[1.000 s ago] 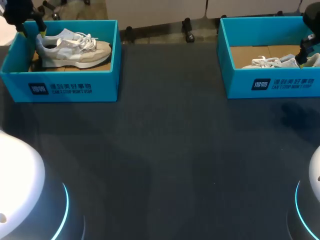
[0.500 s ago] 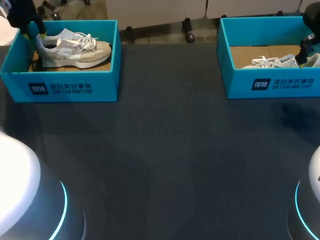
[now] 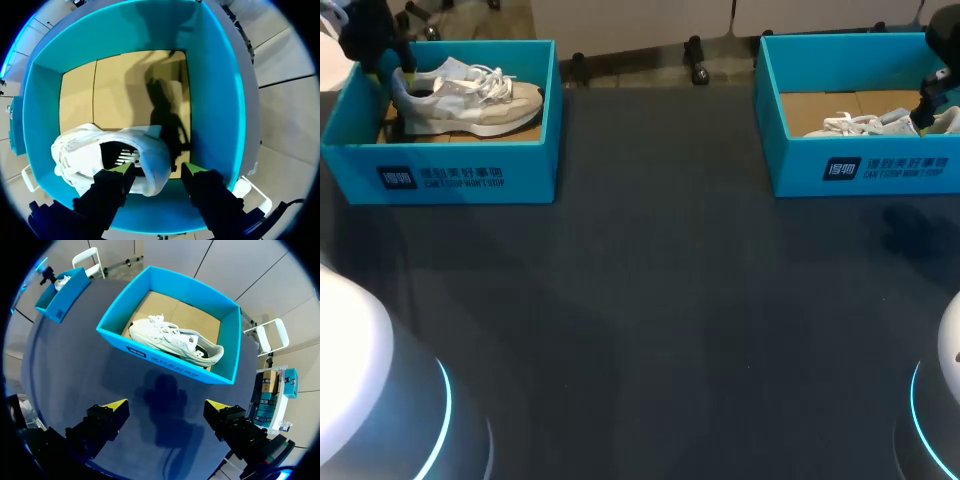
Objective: Take the shoe out of the shoebox, open the shoe tongue, remove and reinsert the insole, then place the shoe into the shoebox
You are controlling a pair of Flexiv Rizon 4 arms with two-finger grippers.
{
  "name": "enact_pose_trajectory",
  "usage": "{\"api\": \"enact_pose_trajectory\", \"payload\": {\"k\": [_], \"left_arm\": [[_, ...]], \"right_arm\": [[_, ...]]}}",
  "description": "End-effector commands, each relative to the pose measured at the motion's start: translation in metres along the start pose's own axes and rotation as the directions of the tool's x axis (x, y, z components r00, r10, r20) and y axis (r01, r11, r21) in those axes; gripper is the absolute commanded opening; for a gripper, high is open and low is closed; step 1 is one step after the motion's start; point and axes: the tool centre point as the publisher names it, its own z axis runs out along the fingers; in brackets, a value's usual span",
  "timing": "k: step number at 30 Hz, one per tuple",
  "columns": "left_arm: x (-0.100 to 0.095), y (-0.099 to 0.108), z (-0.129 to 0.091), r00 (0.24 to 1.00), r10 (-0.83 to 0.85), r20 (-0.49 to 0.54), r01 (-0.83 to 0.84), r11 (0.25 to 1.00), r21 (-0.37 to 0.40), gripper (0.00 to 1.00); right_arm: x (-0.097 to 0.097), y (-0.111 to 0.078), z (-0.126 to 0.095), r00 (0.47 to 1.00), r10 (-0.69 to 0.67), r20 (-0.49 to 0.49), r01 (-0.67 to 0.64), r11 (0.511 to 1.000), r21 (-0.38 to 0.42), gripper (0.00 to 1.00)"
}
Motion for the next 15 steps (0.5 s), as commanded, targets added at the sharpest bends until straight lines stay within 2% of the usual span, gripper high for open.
{"api": "enact_pose_trajectory", "payload": {"k": [1,15], "left_arm": [[0.003,0.004,0.006,1.000,-0.005,-0.003,0.005,1.000,0.015,0.65],[0.004,0.002,0.023,1.000,-0.017,-0.018,0.018,0.999,0.050,0.63]], "right_arm": [[0.000,0.000,0.000,1.000,0.000,0.002,0.000,1.000,0.000,1.00],[0.000,0.000,0.000,1.000,0.000,0.002,0.000,1.000,0.000,1.00]]}}
